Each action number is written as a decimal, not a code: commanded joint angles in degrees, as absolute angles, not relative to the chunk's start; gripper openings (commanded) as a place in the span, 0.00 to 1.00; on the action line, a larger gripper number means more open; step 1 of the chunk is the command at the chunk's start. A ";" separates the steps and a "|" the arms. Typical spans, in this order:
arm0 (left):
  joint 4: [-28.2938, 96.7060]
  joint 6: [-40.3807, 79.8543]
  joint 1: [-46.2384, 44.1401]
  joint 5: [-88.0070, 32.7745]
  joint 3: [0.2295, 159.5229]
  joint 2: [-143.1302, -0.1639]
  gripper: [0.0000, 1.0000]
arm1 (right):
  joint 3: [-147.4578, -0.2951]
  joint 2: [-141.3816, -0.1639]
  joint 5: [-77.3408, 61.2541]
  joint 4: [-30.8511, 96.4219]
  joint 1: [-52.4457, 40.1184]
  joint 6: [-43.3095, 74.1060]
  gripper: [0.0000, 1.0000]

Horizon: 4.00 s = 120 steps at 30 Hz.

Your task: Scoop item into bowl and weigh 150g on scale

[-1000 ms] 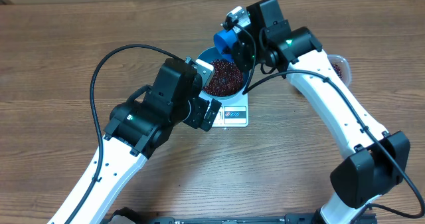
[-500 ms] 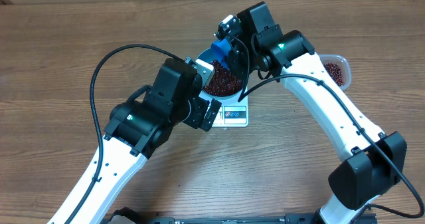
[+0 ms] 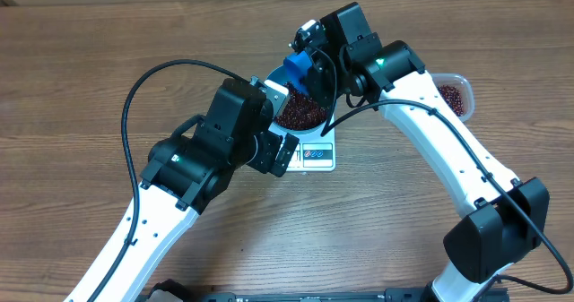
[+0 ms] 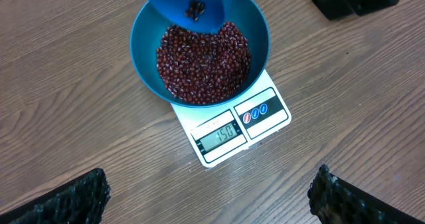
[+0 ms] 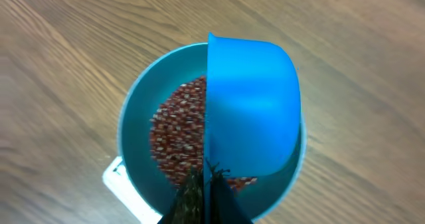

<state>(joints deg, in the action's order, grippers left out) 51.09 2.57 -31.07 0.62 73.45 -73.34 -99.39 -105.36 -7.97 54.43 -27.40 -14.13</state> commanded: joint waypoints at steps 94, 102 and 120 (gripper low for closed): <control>50.96 1.87 -30.76 0.16 74.39 -72.75 1.00 | -101.01 -93.12 0.82 67.48 5.67 0.51 0.04; 50.96 1.87 -30.76 0.19 74.39 -72.75 1.00 | -100.99 -93.17 12.10 70.06 5.65 -2.02 0.04; 50.96 1.87 -30.76 0.19 74.39 -72.75 0.99 | -100.99 -93.17 33.15 69.52 -4.16 -2.02 0.04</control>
